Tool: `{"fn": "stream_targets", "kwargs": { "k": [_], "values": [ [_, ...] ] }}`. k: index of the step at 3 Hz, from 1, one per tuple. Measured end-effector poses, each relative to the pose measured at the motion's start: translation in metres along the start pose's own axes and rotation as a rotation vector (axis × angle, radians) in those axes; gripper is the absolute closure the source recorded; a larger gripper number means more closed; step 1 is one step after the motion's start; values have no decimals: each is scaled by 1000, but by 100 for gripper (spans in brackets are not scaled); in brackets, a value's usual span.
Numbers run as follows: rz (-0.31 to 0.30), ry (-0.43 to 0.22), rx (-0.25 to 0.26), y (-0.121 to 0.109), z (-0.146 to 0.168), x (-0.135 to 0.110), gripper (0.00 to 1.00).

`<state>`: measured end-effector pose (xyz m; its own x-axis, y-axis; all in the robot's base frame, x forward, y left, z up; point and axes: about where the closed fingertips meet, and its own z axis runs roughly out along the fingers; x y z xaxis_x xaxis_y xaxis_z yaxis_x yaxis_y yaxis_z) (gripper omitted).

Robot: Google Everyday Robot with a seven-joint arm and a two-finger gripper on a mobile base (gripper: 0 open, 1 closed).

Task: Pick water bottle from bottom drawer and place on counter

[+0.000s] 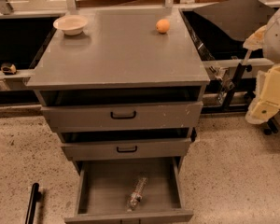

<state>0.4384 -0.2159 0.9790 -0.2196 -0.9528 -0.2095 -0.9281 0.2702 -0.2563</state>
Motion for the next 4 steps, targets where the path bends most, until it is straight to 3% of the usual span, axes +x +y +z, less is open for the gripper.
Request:
{"fn": "stream_targets", "kwargs": {
  "k": [1, 2, 3, 4],
  "values": [
    [1, -3, 14, -6, 9, -5, 0],
    [-6, -54, -20, 5, 55, -10, 0],
    [29, -147, -76, 13, 186, -1, 0],
    [21, -129, -77, 14, 188, -4, 0]
  ]
}}
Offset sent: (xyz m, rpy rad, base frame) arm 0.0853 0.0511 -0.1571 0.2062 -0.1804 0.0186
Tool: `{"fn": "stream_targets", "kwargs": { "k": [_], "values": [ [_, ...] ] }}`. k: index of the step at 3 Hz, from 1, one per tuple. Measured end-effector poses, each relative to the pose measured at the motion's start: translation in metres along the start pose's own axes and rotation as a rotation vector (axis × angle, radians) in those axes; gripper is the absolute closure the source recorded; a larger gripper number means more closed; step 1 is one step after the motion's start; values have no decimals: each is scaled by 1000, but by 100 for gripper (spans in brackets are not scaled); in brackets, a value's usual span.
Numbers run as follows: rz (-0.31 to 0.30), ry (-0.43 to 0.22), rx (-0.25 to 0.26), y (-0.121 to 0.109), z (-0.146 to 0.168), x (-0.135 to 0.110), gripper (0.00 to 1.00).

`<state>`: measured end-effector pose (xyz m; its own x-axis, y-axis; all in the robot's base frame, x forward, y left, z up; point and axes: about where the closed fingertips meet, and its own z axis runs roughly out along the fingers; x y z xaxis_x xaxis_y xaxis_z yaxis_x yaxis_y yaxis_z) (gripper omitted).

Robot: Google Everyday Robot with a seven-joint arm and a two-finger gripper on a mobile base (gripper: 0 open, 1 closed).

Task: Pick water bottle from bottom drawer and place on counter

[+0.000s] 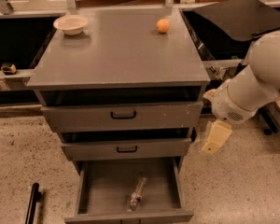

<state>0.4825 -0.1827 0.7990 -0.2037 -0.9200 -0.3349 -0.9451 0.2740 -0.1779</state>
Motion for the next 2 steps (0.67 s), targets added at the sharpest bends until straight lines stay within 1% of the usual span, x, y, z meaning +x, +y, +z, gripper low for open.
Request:
{"fn": "stream_targets", "kwargs": {
  "k": [1, 2],
  "values": [
    [-111, -35, -71, 20, 50, -27, 0],
    [-296, -49, -186, 71, 121, -40, 0]
  ]
}}
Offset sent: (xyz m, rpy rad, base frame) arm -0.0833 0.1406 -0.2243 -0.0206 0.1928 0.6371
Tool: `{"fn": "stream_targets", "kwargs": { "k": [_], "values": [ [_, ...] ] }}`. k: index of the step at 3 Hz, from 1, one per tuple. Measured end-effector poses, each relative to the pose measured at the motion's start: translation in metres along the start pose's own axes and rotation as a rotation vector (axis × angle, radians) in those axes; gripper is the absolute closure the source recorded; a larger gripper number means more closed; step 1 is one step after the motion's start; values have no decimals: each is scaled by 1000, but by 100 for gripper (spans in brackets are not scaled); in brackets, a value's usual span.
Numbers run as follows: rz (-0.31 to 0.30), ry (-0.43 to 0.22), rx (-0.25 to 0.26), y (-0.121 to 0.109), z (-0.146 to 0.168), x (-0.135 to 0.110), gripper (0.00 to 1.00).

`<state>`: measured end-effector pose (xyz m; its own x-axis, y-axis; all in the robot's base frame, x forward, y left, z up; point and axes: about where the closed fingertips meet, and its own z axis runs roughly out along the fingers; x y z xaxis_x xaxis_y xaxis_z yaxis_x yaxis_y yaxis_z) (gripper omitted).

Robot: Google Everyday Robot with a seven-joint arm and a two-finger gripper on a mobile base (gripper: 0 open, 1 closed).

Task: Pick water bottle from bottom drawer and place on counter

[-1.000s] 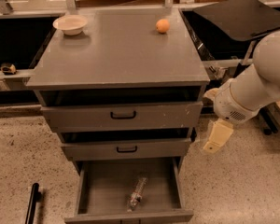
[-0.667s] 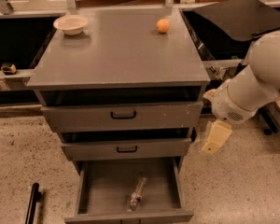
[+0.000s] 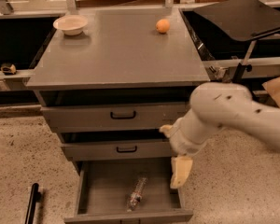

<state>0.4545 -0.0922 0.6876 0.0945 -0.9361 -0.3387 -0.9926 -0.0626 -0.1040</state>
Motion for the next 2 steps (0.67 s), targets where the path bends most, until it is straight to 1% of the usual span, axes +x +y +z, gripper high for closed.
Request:
{"fn": "stream_targets", "kwargs": {
  "k": [1, 2],
  "values": [
    [-72, -63, -50, 21, 40, 2, 0],
    [-96, -69, -57, 23, 46, 1, 0]
  ]
}}
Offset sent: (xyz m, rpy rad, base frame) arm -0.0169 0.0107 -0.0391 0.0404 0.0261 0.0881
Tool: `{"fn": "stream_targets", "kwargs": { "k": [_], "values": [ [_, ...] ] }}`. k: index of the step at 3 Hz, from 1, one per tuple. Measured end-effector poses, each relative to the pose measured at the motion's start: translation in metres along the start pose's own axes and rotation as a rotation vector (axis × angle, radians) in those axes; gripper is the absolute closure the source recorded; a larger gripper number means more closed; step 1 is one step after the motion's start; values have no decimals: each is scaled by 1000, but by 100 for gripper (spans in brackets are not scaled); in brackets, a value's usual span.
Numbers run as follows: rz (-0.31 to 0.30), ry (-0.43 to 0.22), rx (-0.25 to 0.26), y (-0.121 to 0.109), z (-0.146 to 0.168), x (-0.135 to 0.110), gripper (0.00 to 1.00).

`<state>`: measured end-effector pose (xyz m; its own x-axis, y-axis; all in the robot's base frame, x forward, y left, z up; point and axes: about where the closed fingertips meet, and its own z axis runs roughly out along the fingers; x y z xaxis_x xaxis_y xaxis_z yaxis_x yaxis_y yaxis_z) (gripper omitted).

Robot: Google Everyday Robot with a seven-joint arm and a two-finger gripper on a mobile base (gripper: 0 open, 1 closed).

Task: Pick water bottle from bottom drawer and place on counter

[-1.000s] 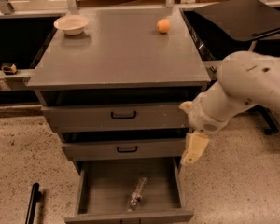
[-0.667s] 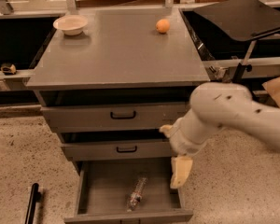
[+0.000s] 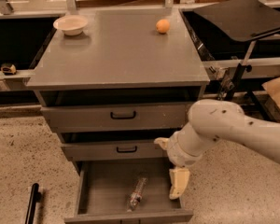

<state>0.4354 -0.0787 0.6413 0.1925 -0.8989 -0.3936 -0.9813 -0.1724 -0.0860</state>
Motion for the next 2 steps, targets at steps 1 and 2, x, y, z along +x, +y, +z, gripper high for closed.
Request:
{"fn": "stream_targets", "kwargs": {
  "k": [1, 2],
  "values": [
    [-71, 16, -44, -11, 35, -15, 0],
    [-231, -38, -88, 9, 108, -26, 0]
  ]
}}
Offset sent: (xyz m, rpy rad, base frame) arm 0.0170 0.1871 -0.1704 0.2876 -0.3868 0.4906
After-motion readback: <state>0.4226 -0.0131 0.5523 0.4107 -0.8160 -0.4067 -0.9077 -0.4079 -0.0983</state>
